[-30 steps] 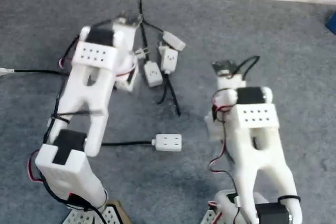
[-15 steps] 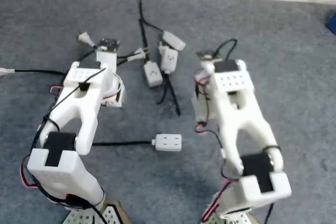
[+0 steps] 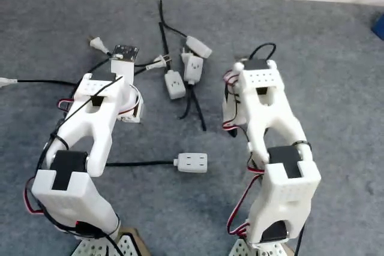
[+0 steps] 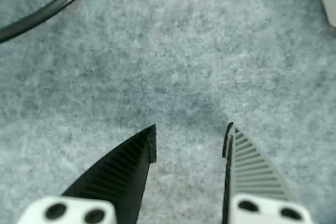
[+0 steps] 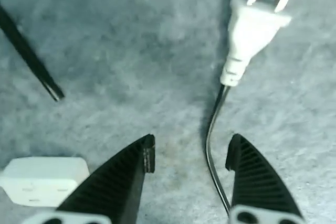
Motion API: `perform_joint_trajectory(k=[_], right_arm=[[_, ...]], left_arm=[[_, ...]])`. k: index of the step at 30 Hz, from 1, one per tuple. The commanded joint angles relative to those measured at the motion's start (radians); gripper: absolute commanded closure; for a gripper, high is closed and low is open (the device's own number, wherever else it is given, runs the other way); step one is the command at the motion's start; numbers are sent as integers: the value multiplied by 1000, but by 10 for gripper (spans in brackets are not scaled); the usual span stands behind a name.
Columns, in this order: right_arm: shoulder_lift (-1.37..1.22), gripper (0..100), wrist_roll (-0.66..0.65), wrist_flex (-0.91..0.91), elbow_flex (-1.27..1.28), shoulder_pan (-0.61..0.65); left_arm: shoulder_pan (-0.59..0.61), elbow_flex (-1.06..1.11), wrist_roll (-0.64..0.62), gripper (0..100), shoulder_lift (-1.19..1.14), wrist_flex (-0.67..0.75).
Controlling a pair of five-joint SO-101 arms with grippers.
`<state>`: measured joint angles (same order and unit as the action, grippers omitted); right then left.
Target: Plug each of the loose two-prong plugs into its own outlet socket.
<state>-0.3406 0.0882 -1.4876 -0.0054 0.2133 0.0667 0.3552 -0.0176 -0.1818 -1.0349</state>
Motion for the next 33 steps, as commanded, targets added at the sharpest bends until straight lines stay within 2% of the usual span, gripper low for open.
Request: perform_joint_trajectory(k=[1,6,9,19,33], right_arm=[[64,775,21,36,-47,-18],[42,775,43,94,2,-19],[35,775,9,150,39,-21],[33,775,-14,239,59,-120],[-151,775,-63,251,-22,-122]], left_arm=[[4,-5,-5,776,42,15],[4,-2,-5,776,41,31],[4,-2,-5,776,41,31],[4,-2,-5,776,41,31],[4,-2,-5,776,41,31]])
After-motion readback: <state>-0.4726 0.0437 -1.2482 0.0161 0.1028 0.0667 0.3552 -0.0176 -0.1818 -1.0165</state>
